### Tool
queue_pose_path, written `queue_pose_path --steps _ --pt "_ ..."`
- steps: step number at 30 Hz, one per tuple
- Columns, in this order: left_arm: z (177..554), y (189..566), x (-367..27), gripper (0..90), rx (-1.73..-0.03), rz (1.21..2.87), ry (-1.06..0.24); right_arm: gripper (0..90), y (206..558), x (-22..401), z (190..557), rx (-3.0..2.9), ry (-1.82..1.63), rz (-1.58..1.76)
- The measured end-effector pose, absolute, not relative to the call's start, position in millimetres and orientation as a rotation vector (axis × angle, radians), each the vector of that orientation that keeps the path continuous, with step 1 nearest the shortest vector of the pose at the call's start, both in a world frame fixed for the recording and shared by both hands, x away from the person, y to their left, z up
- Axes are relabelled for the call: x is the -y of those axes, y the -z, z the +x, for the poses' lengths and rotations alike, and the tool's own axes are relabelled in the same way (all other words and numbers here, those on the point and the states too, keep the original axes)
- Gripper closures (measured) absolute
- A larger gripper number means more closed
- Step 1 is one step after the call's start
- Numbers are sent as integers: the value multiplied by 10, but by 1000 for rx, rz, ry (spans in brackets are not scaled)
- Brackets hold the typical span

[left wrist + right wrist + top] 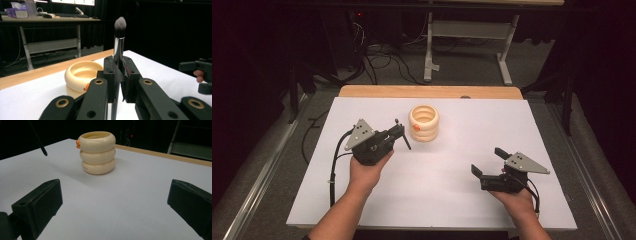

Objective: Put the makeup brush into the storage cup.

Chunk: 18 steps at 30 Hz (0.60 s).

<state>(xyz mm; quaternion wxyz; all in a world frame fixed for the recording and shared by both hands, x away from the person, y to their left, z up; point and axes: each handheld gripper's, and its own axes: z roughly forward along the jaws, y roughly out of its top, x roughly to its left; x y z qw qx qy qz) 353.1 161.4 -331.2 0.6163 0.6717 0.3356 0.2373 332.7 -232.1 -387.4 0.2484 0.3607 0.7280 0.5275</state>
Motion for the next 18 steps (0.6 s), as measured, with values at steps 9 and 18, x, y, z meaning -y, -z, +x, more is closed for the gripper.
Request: queue_pose_path --steps 9,18 --pt "3675 3159 -1566 832 -780 1536 -554 12 3870 2326 3327 -1982 -1440 983" --pt "3825 3123 -1490 832 -796 1534 -562 12 3874 2320 3332 -1981 -1441 984"
